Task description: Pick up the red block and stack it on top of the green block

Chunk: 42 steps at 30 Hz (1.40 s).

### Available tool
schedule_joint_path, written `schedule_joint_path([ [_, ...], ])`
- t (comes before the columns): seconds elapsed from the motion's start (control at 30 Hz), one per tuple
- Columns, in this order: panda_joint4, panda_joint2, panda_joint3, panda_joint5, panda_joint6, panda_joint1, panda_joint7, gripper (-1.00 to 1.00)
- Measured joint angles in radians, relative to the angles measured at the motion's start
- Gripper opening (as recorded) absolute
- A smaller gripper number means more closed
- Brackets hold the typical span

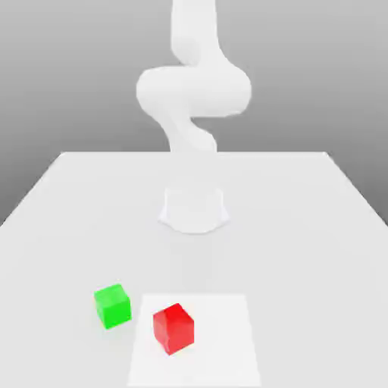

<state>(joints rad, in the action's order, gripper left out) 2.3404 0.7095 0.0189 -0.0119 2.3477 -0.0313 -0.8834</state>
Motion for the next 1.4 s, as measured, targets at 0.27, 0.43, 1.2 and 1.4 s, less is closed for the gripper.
schedule_joint_path([
  [0.27,0.132,-0.296,0.068,-0.020,0.156,-0.095,-0.287,0.00],
  [0.43,0.212,-0.477,0.100,-0.010,0.252,-0.142,-0.478,0.00],
  [1.2,0.323,-0.937,0.055,0.080,0.544,-0.139,-0.852,-1.00],
  [1.4,0.365,-0.752,0.051,0.044,0.402,-0.195,-0.743,-1.00],
])
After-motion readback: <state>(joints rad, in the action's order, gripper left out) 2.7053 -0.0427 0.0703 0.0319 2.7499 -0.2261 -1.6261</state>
